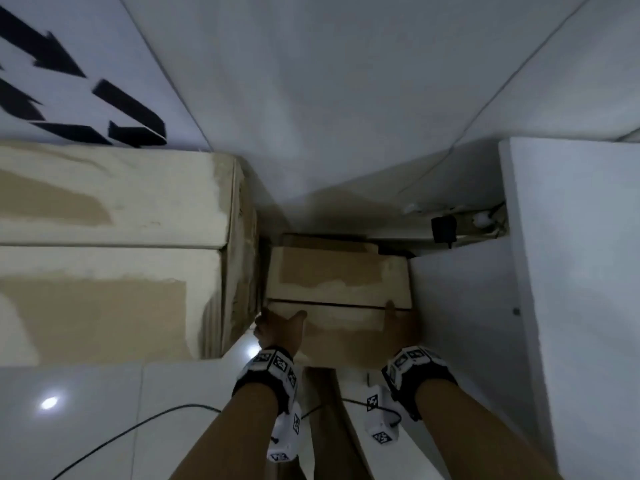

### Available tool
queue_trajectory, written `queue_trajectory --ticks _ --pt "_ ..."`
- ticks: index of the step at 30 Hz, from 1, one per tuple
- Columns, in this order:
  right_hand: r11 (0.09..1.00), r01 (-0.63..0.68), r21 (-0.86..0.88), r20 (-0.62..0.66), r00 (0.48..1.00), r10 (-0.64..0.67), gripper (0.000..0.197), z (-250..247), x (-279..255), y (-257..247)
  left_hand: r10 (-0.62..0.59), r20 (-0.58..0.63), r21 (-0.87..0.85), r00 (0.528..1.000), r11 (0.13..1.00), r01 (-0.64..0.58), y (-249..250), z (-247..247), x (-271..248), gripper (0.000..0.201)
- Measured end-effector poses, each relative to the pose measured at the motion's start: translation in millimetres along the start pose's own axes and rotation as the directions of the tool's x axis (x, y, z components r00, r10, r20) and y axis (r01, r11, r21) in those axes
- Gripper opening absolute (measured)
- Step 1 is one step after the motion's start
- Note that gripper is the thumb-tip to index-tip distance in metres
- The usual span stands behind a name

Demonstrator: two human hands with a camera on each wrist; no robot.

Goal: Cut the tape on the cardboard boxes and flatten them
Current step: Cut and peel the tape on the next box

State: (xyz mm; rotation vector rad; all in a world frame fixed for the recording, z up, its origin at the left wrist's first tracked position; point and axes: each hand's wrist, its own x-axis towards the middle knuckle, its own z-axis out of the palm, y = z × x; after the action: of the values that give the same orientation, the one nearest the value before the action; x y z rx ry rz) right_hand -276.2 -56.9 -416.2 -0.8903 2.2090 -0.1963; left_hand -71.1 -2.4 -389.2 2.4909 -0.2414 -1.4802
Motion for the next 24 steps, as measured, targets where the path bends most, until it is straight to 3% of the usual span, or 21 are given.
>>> queue_trajectory --ticks 3,6,9,12,14,19,24 --pt "0.995 -0.029 -0.097 0.033 0.999 0.032 0.071 -26 -51 13 -0.023 0.033 0.095 0.999 0.995 0.020 -27 -25 -46 0.094" --pt "0.979 -0.154 -0.135 0.006 0.988 0.156 0.070 -59 -104 19 -0.015 0.066 0.150 0.998 0.989 0.004 -57 -52 -88 0.083" --pt "0.981 -0.167 -0.094 0.001 0.986 0.168 0.071 -84 -147 35 -0.004 0.154 0.062 0.988 0.998 -0.006 -87 -82 -127 0.071" --pt "0.976 -0.163 -0.144 -0.009 0.986 0.164 0.068 -112 -196 42 -0.027 0.183 -0.034 0.983 0.999 0.033 -120 -111 -150 0.078" --pt "0.974 -0.138 -0.180 -0.019 0.990 0.137 0.067 -132 -225 42 0.016 0.136 -0.073 0.991 0.997 -0.006 -137 -128 -164 0.078" --pt "0.980 0.004 -0.198 0.034 0.999 0.003 0.065 -173 -269 38 0.100 0.019 -0.265 0.995 0.960 -0.091 -147 -166 -214 0.044" --pt "0.963 0.213 -0.164 0.071 0.976 -0.204 0.062 -206 -292 15 0.293 -0.070 -0.334 0.953 0.894 -0.299 -152 -191 -246 0.057"
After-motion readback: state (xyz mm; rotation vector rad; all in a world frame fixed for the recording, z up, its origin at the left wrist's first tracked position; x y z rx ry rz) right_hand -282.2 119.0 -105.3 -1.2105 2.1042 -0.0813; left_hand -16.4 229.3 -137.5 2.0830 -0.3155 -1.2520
